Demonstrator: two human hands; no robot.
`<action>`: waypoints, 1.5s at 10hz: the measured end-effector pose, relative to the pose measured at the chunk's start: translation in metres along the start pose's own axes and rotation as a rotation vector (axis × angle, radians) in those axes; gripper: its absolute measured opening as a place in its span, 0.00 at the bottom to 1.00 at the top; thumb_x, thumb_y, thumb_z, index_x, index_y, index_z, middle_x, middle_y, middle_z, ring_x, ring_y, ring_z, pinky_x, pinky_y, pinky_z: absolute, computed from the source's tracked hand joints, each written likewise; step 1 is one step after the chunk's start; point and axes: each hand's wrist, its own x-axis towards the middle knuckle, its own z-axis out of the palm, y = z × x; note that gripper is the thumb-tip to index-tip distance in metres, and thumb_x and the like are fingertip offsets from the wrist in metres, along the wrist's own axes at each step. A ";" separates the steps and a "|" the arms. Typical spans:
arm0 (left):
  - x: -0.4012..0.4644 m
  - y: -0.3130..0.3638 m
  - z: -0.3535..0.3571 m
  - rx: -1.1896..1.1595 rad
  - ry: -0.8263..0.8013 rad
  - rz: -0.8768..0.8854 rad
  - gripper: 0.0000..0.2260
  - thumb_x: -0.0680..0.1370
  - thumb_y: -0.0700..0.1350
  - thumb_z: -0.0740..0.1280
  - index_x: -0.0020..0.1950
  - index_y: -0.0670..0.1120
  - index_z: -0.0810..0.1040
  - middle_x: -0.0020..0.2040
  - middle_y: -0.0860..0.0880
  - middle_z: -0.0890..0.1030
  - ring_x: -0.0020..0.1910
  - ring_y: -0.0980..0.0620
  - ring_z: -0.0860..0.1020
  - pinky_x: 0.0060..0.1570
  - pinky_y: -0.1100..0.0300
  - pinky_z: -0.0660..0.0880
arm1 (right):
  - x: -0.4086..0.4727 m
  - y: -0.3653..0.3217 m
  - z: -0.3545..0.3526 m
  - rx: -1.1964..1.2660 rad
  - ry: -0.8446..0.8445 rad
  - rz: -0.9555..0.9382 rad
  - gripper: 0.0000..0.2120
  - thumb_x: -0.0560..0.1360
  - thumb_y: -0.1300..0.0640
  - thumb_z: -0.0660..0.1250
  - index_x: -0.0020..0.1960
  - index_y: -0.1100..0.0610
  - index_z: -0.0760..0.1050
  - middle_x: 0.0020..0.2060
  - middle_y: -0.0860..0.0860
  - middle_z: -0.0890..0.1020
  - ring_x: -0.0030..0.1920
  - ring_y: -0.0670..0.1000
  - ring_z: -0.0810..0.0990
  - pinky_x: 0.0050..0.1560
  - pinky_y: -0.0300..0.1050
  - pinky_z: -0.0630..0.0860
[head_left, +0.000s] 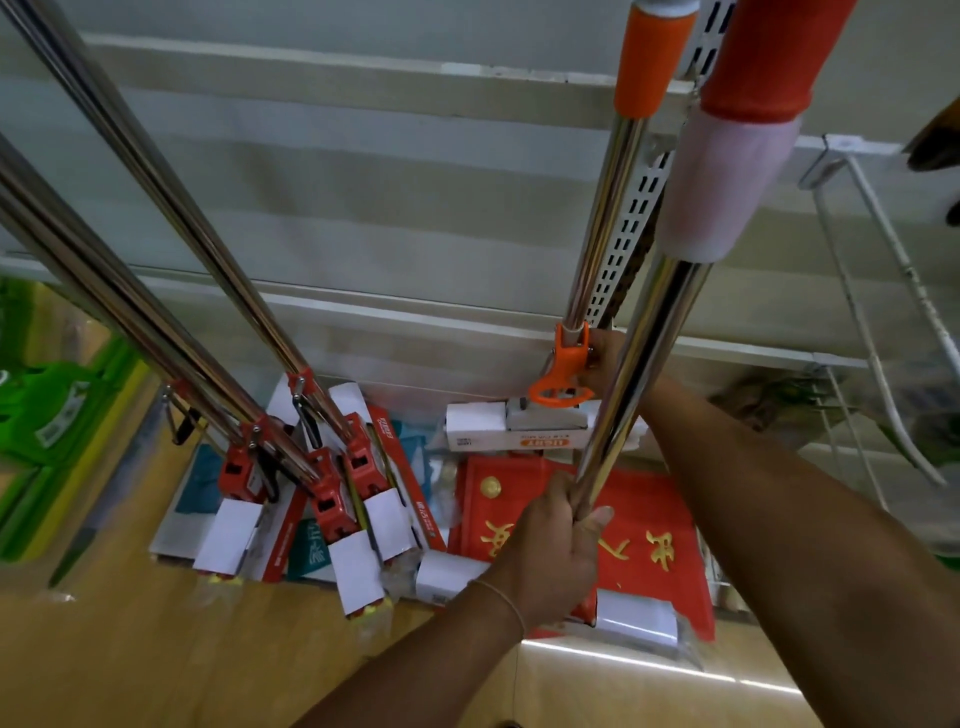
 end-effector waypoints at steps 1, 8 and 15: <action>0.002 0.002 -0.001 -0.004 0.007 -0.007 0.08 0.82 0.51 0.60 0.55 0.48 0.70 0.44 0.42 0.77 0.43 0.48 0.78 0.44 0.55 0.75 | -0.024 0.009 0.001 0.207 0.070 0.004 0.14 0.73 0.60 0.71 0.57 0.51 0.78 0.48 0.52 0.83 0.45 0.53 0.83 0.48 0.48 0.82; 0.065 0.021 0.013 0.017 0.008 -0.044 0.10 0.82 0.49 0.62 0.59 0.45 0.70 0.46 0.53 0.76 0.50 0.51 0.76 0.50 0.61 0.68 | -0.179 0.063 0.080 0.363 0.113 -0.038 0.12 0.70 0.44 0.71 0.49 0.48 0.76 0.41 0.50 0.83 0.43 0.52 0.81 0.42 0.50 0.77; 0.124 0.015 -0.036 0.214 0.109 -0.093 0.09 0.81 0.51 0.62 0.50 0.45 0.71 0.40 0.51 0.75 0.43 0.50 0.74 0.40 0.60 0.67 | -0.105 0.004 0.091 0.369 0.149 0.156 0.15 0.76 0.50 0.68 0.59 0.56 0.74 0.47 0.49 0.80 0.51 0.56 0.80 0.45 0.46 0.73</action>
